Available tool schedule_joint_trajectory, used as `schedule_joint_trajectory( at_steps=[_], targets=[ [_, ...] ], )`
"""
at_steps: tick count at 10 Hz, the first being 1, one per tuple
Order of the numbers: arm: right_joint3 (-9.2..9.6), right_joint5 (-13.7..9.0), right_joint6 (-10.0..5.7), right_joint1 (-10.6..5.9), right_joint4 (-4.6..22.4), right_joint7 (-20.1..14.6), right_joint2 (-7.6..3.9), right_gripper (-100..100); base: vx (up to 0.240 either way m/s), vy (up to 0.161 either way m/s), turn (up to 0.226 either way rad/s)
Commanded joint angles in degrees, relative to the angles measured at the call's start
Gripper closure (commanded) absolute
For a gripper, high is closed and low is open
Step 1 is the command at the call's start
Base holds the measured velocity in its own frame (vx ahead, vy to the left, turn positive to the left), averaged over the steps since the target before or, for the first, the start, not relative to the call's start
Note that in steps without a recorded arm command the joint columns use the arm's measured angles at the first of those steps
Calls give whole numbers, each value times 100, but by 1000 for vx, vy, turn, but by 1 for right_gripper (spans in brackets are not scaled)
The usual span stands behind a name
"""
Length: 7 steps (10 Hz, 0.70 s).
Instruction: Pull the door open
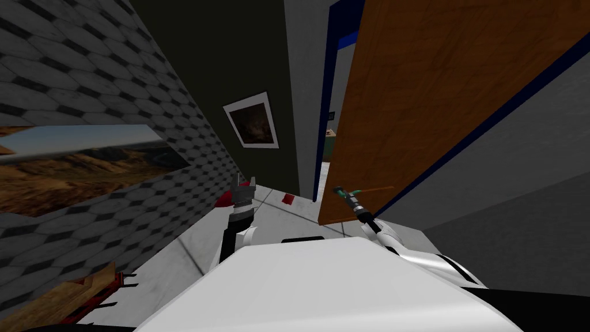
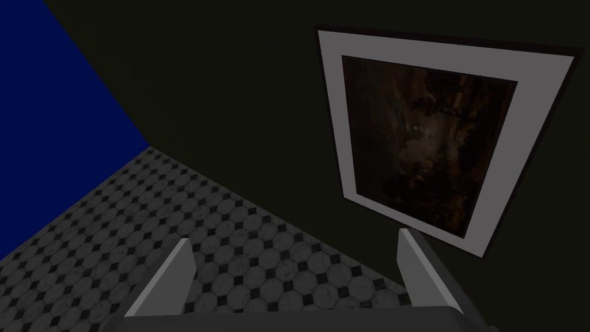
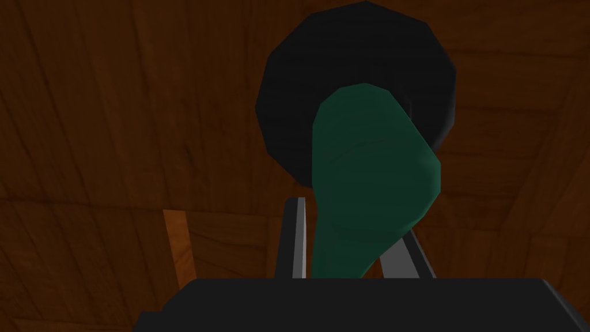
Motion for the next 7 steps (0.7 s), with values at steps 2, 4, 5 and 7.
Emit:
schedule_joint_trajectory(
  at_steps=[2,4,5,7],
  targets=[
    [26,168,-346,207,-51,-201,-128,100,-175,-66,98],
    [38,275,-576,317,-43,-332,-223,100,-181,-87,98],
    [44,339,-712,382,-38,-410,-279,100,-160,-92,88],
    [52,411,-866,455,-33,-497,-342,100,-145,-76,65]
  ],
)
